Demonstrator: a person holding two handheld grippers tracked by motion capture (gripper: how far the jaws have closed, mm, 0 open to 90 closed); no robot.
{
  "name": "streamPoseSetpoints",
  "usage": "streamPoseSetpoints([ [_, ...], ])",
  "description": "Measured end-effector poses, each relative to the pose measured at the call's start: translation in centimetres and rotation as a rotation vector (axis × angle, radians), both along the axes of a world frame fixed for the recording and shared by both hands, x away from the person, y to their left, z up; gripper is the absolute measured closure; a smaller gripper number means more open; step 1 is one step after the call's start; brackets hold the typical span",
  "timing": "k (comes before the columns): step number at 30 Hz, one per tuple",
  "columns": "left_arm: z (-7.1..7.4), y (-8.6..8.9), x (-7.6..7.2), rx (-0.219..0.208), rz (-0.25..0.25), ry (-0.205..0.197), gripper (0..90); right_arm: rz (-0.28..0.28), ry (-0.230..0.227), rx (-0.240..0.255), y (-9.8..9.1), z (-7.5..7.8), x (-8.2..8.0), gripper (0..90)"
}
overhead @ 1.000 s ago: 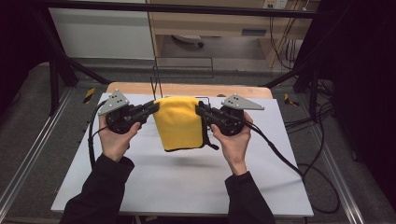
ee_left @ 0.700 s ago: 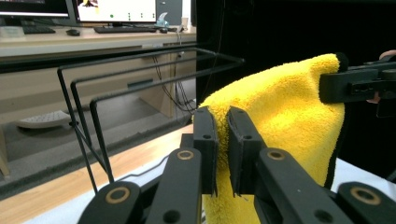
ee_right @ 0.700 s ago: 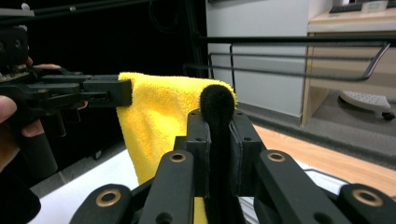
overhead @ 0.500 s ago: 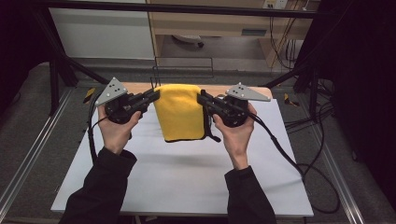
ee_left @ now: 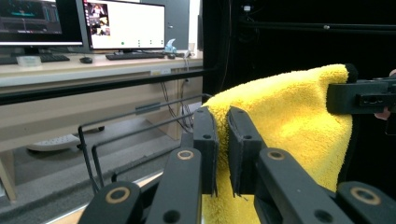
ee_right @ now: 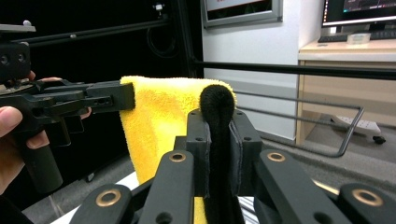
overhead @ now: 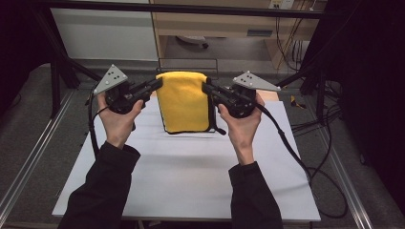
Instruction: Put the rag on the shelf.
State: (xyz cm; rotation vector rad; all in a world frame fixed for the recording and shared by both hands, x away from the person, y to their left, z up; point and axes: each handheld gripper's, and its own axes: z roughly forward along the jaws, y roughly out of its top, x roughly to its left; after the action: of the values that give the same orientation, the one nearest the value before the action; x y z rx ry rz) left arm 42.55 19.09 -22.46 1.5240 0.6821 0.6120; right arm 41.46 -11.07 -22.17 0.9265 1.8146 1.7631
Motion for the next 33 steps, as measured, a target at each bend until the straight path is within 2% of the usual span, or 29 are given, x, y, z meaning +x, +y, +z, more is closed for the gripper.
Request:
streamPoseSetpoints([
  [8,1.3,-0.1,0.2,-0.018,0.003,-0.035,82.8,-0.007,-0.030,0.013,-0.1,1.3,0.5,80.5],
  [24,4.1,0.0,1.4,-0.059,0.027,-0.066,82.8,-0.020,-0.070,0.029,0.4,4.1,1.7,80.5],
  [33,5.4,-0.2,2.4,-0.067,0.040,-0.072,82.8,-0.037,-0.085,0.033,0.5,5.3,2.7,80.5],
])
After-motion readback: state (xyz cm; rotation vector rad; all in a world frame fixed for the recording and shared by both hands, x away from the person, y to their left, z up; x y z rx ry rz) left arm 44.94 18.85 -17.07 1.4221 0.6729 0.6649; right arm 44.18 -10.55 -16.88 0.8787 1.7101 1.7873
